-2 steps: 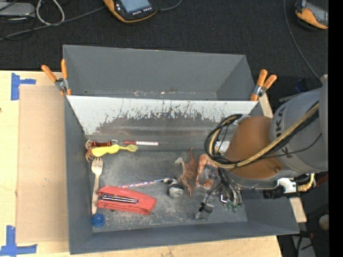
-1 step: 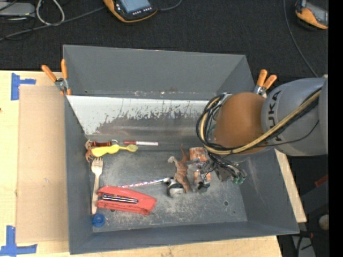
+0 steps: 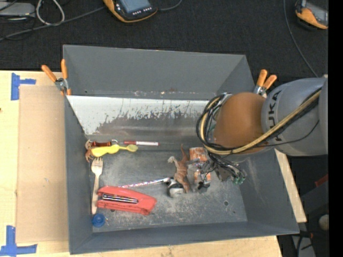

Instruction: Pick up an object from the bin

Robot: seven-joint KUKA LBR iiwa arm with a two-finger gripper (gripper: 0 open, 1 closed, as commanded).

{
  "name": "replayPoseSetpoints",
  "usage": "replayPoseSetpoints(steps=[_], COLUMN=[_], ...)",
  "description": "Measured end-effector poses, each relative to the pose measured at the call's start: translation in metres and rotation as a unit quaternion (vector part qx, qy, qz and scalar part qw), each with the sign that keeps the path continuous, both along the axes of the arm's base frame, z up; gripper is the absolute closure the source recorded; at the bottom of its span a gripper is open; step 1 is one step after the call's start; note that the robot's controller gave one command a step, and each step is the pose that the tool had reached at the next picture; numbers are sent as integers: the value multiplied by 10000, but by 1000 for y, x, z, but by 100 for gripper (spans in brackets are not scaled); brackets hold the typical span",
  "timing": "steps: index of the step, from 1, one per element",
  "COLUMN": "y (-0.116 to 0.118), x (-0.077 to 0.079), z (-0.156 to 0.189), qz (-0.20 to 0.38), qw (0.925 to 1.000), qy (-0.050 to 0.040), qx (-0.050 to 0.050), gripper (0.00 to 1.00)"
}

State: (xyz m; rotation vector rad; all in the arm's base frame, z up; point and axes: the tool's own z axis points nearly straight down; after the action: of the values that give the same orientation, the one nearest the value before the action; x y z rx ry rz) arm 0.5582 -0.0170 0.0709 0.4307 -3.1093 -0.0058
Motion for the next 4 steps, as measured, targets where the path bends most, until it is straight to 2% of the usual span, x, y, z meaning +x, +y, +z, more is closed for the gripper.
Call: replayPoseSetpoints(steps=[1, 3, 4], y=[1, 2, 3], x=[-3, -3, -2], z=[39, 128, 149], qz=[-3, -11, -15], qw=[10000, 10000, 10000], qy=[54, 49, 29], qx=[4, 7, 7], gripper=[100, 100, 100])
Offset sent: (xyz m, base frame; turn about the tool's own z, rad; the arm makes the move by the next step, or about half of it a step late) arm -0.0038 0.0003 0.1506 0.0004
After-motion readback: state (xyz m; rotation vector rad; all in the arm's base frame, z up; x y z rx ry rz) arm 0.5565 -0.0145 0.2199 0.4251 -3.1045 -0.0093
